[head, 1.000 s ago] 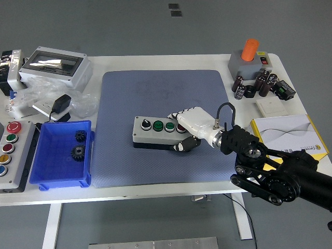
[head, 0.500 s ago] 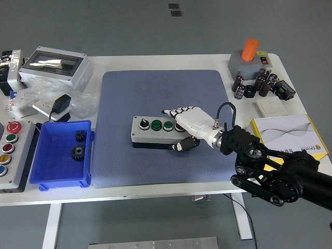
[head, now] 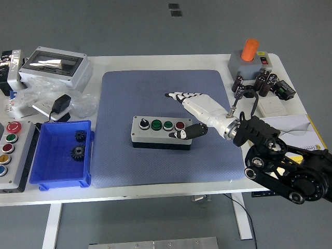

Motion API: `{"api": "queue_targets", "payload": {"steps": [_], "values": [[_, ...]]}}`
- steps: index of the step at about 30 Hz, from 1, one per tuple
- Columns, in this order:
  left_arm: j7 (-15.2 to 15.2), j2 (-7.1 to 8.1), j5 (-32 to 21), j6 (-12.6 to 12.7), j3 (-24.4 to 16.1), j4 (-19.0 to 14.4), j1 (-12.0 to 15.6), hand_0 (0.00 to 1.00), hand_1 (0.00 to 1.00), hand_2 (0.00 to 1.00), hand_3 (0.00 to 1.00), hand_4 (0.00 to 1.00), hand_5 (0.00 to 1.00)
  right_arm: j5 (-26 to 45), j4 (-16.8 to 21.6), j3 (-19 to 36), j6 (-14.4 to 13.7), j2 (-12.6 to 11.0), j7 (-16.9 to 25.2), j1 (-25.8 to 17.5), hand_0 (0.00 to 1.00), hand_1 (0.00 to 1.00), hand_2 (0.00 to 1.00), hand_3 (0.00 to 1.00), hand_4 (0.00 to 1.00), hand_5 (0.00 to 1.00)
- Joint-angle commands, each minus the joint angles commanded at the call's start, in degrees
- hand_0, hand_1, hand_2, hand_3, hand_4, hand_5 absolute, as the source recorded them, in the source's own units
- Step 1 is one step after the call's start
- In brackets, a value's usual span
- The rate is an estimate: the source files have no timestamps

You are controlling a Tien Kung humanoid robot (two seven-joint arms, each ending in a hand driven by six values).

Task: Pick up the button,place it on the desk,press the button,press the button

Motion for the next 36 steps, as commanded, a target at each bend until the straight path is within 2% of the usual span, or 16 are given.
{"api": "queue_targets", "payload": {"steps": [4,5,6,8,10,11,16,17,27,36], "values": [[-0.1,0.05,0.0,0.1,0.0,0.0,-0.1,0.730,0.728,0.585,0.594,0.418,0.220,-4.8,5.2,0.9,3.7,-5.1,0.2,1.1,0.844,0.898,0.996,0.998,0.997,0.436],[-0.1,0.07,-0.1,0.1,0.0,0.0,-0.1,0.730,0.728,0.585,0.594,0.417,0.220,-5.9,6.4,0.4,4.7,-6.4,0.4,1.5,0.829,0.889,0.939,0.998,0.882,0.406],[-0.2,0.07,0.0,0.1,0.0,0.0,-0.1,0.730,0.728,0.585,0.594,0.417,0.220,-6.7,7.4,0.0,5.5,-7.4,0.4,1.8,0.829,0.889,0.939,0.998,0.882,0.406],[-0.2,0.07,0.0,0.1,-0.1,0.0,-0.1,0.730,0.728,0.585,0.594,0.417,0.220,-8.2,8.7,-1.1,6.8,-9.2,0.5,2.4,0.829,0.889,0.939,0.998,0.882,0.406],[-0.3,0.07,0.0,0.1,-0.1,0.0,-0.1,0.730,0.728,0.585,0.594,0.417,0.220,-9.1,9.2,-2.2,7.5,-9.9,0.3,2.8,0.829,0.889,0.939,0.998,0.882,0.406],[-0.3,0.07,0.0,0.1,-0.1,0.0,-0.1,0.731,0.728,0.585,0.594,0.415,0.219,-9.4,9.3,-2.8,7.7,-10.1,0.3,3.0,0.645,0.645,0.471,0.935,0.224,0.103],[-0.4,0.08,0.1,0.1,-0.2,0.0,-0.1,0.731,0.728,0.585,0.594,0.415,0.219,-10.3,8.7,-5.4,8.3,-9.9,-0.3,3.8,0.645,0.645,0.471,0.935,0.224,0.103],[-0.4,0.07,0.1,0.1,-0.2,0.0,-0.1,0.731,0.728,0.586,0.594,0.415,0.218,-10.4,8.5,-5.7,8.4,-9.7,-0.4,3.9,0.622,0.617,0.363,0.808,0.015,0.015],[-0.4,0.08,0.1,0.1,-0.1,0.0,-0.1,0.730,0.728,0.585,0.594,0.414,0.219,-10.6,6.2,-9.1,8.6,-7.5,-1.2,4.5,0.605,0.615,0.347,0.791,0.002,0.002],[-0.4,0.06,0.1,0.1,-0.1,0.0,0.1,0.729,0.728,0.586,0.595,0.415,0.219,-9.8,5.3,-10.8,8.4,-7.3,-1.2,3.6,0.595,0.593,0.329,0.783,0.002,0.009]]}}
